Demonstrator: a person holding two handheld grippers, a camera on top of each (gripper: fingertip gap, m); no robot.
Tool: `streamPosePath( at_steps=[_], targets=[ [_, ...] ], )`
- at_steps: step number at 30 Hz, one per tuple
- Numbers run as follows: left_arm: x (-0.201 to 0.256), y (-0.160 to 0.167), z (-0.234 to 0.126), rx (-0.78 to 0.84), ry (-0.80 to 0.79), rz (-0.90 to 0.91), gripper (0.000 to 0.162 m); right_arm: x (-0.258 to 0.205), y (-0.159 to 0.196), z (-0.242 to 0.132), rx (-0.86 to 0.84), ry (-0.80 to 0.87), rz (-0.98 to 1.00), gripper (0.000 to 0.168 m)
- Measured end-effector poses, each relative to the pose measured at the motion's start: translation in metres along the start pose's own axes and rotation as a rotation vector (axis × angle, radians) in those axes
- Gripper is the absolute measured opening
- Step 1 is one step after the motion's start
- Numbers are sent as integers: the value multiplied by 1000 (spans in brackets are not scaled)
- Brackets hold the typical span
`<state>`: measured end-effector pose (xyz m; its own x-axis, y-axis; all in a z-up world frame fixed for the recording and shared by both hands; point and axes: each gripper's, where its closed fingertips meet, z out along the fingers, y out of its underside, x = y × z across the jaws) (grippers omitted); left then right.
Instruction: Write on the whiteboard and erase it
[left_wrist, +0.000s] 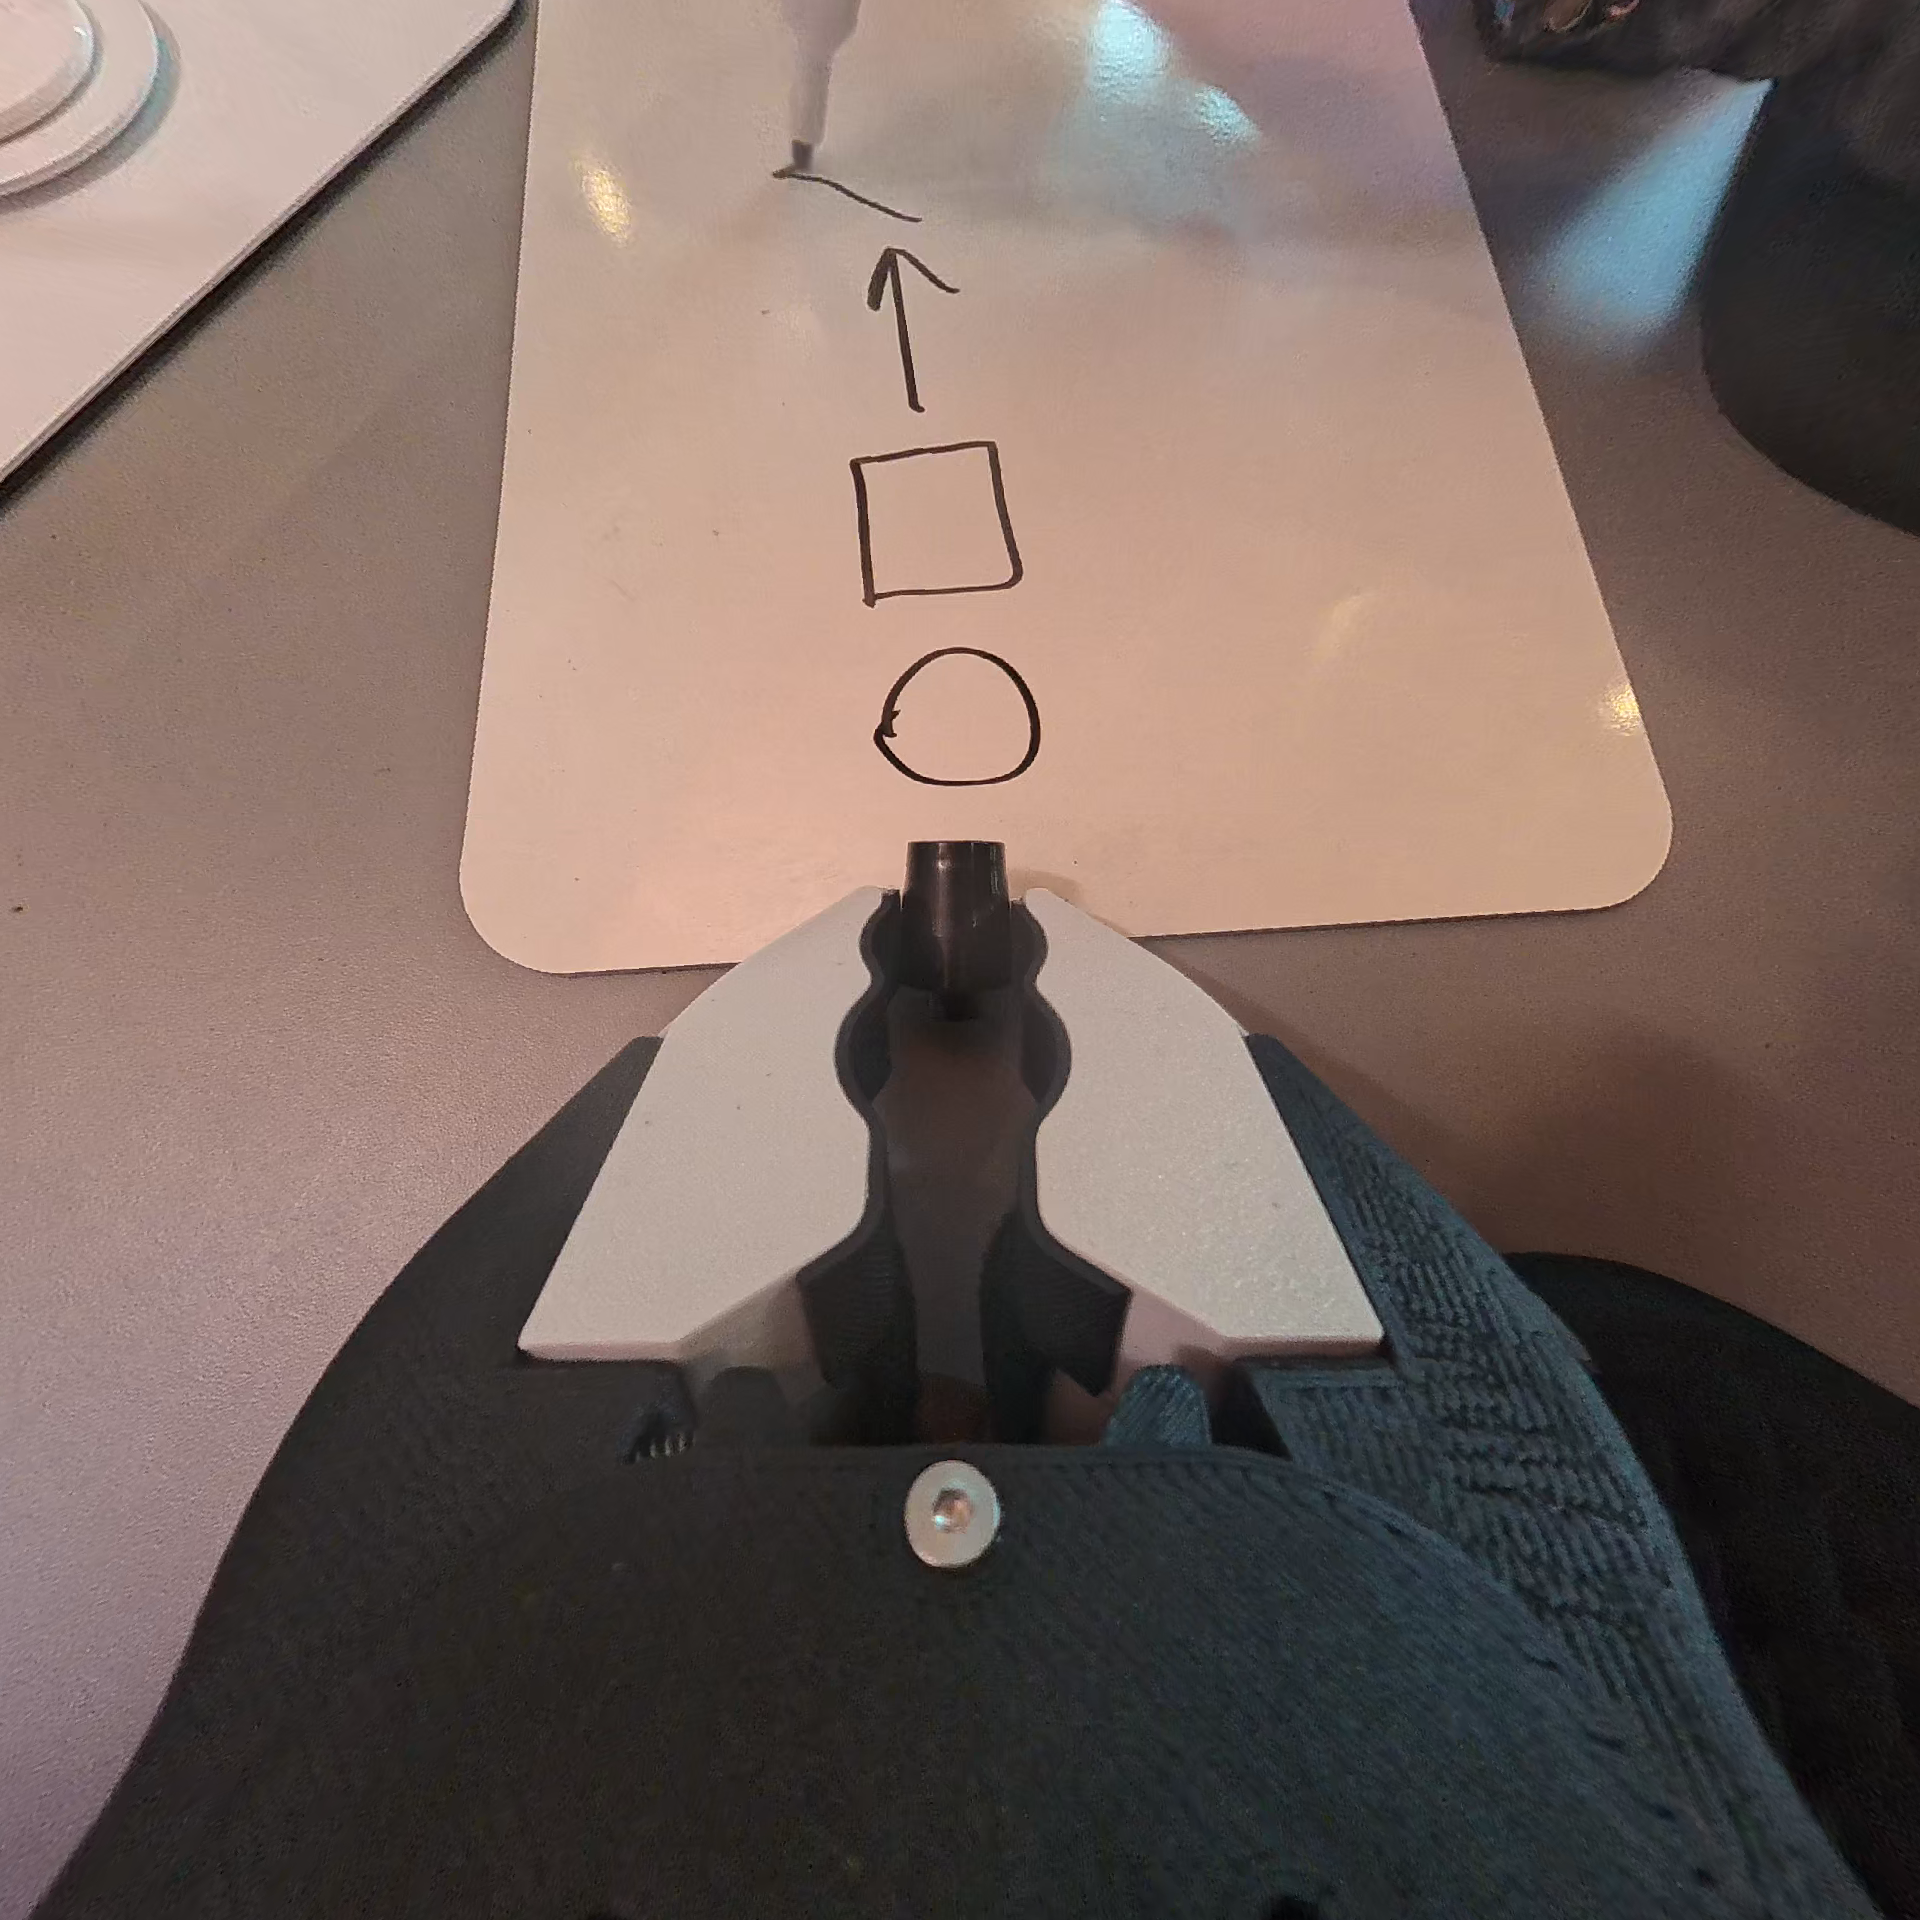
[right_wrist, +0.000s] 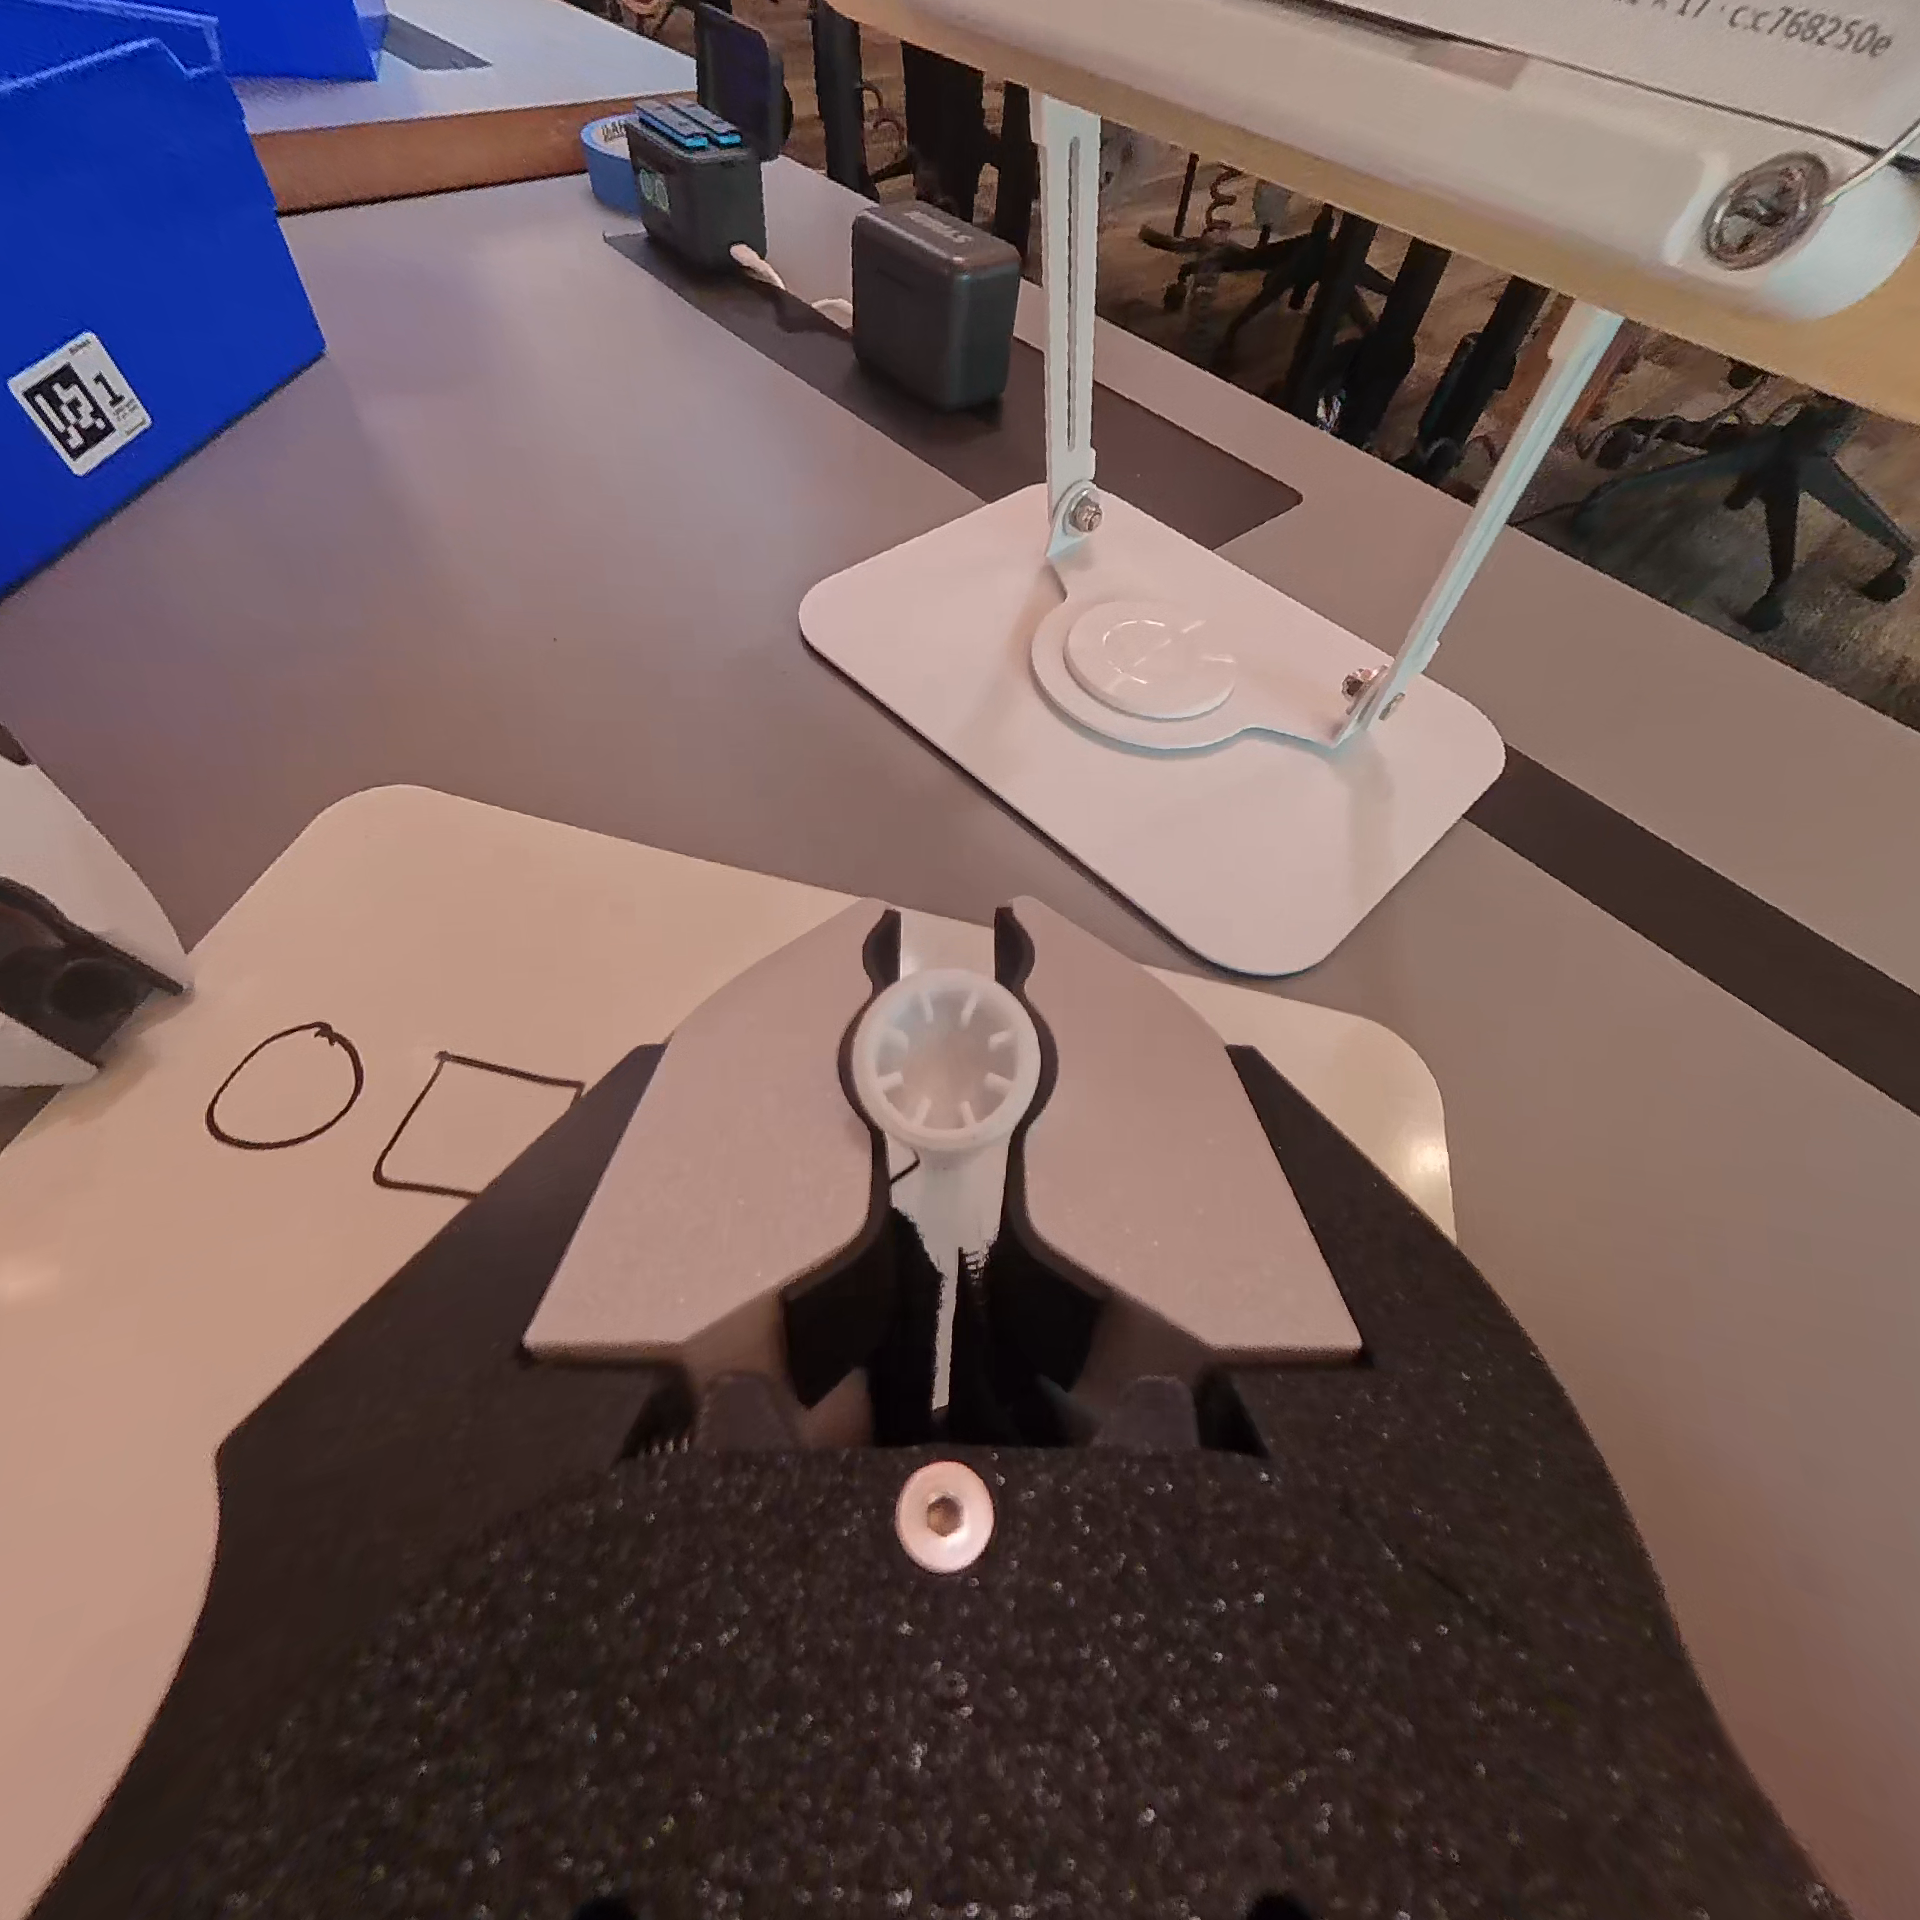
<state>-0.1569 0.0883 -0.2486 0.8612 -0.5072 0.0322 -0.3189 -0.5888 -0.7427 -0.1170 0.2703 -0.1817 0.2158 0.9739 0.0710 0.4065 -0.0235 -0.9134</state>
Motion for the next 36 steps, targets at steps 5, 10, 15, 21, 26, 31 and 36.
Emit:
streamPosePath(
  at_steps=[5,10,15,21,26,31,36],
  targets=[
    [0,0,0,0,-2,1,20,7,10,-20,-12,27,8,18],
    [0,0,0,1,-1,1,20,10,13,-26,-3,35,23,18],
    [-1,0,0,1,1,-1,20,-10,9,-21,-7,-17,1,18],
    [-1,0,0,2,0,1,20,-21,-3,-22,44,-36,2,18],
    [-1,0,0,2,0,1,20,-15,-42,-59,326,-115,159,18],
    [-1,0,0,3,-4,8,20,-53,-42,-82,417,-339,223,18],
    [22,-27,-8,178,87,98,20,-94,-50,-94,494,-513,324,18]
  ],
)
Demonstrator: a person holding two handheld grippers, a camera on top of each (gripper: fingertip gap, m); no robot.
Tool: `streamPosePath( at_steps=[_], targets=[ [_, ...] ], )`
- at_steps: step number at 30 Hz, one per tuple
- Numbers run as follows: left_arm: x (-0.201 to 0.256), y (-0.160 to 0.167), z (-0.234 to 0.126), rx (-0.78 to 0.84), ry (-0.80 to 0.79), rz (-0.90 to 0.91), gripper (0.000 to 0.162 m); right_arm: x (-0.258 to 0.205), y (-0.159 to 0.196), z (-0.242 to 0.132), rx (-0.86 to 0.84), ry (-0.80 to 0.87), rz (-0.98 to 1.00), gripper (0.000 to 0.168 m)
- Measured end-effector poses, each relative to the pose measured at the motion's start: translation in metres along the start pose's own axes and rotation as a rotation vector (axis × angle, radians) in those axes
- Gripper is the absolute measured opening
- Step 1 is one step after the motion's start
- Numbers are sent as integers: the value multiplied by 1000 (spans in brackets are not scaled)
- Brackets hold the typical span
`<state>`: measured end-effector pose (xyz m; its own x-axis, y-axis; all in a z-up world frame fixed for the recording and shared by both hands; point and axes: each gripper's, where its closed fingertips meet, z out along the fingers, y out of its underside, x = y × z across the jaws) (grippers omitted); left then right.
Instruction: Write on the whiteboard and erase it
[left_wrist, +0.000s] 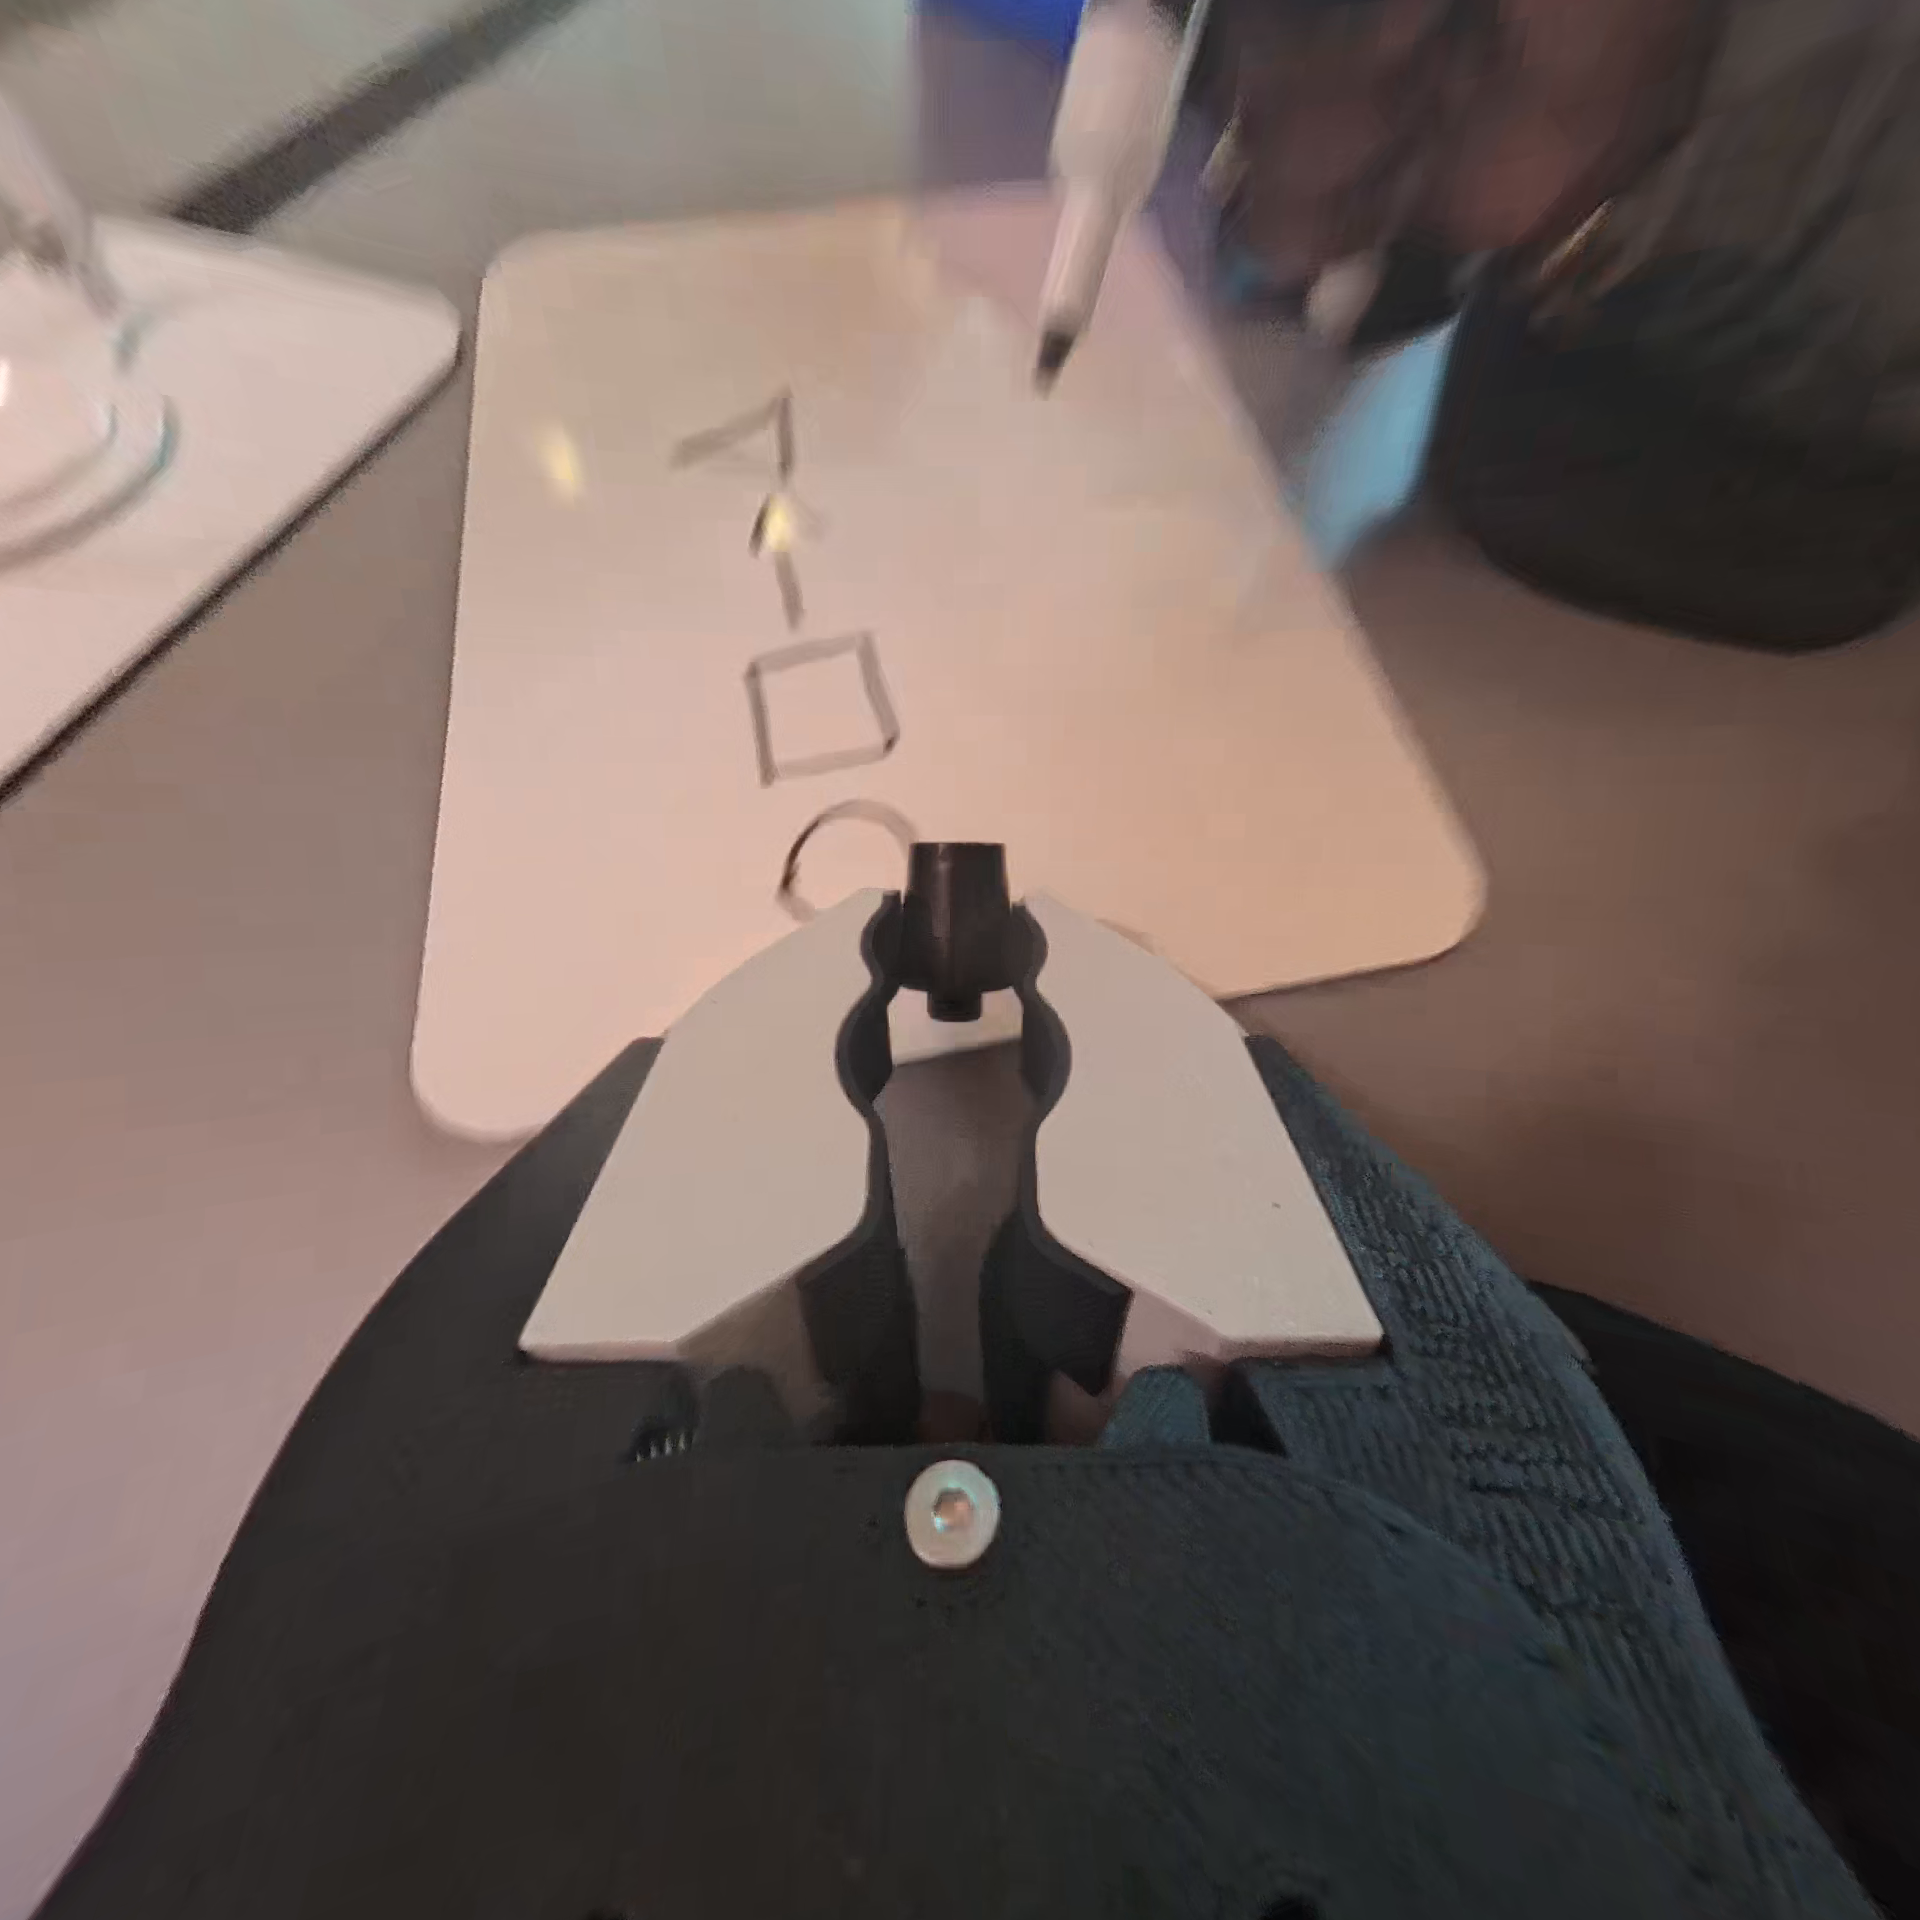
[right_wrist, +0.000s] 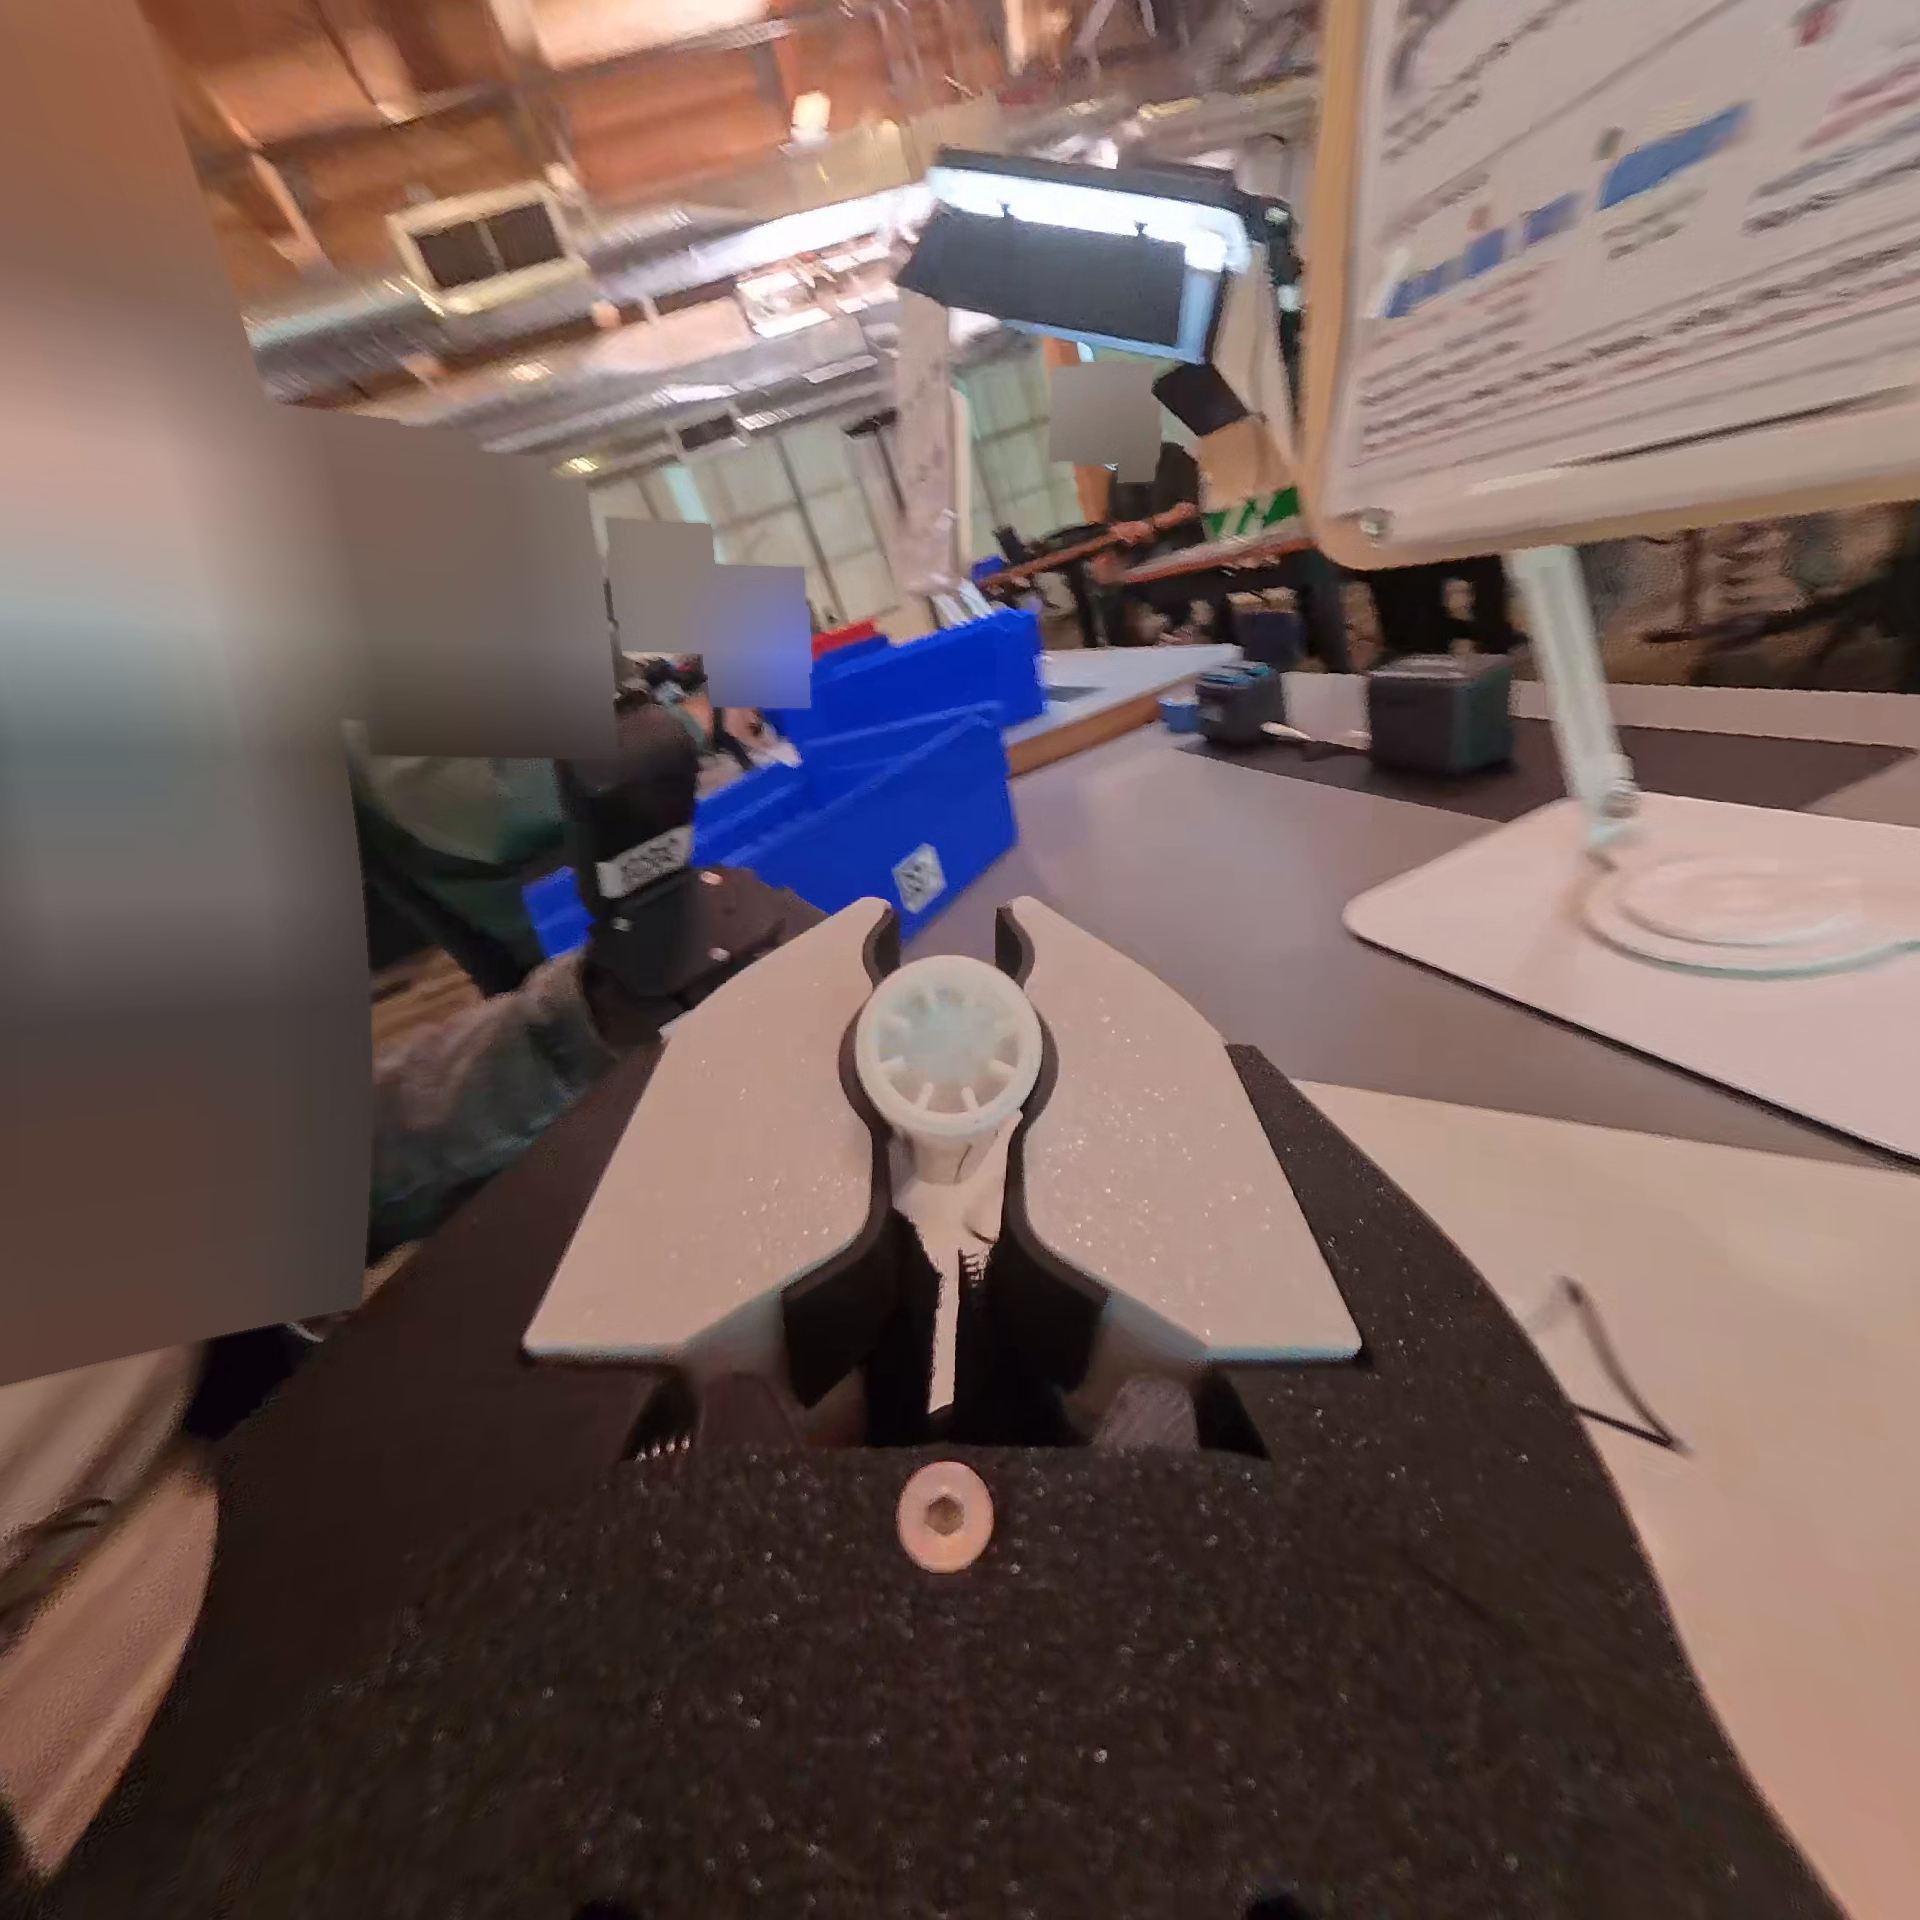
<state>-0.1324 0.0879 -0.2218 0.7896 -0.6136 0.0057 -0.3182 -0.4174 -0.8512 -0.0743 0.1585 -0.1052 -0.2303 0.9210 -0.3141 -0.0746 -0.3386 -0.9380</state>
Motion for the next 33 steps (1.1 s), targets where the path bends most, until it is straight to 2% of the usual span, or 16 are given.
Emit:
streamPosePath(
  at_steps=[3,6,10,16,19,26,29,32,33],
  targets=[
    [19,-31,-9,194,88,20,20,-36,-1,17,47,-130,68,18],
    [24,-43,-16,277,109,43,20,-44,4,27,59,-131,97,18],
    [27,-41,-14,258,120,69,20,-43,1,29,86,-122,113,18],
    [38,-42,-10,246,130,98,20,-48,29,45,-45,-101,87,18],
    [44,-31,-2,173,115,125,19,-49,36,51,-74,-56,34,18],
    [37,-35,-2,237,103,-25,18,-44,40,46,-76,50,-32,18],
    [38,-32,1,208,69,14,17,-42,48,47,-104,66,-24,18],
    [35,-40,-3,272,86,-53,18,-40,46,47,-79,66,12,18],
    [35,-38,-1,254,72,-24,17,-40,49,48,-91,64,10,18]
  ],
)
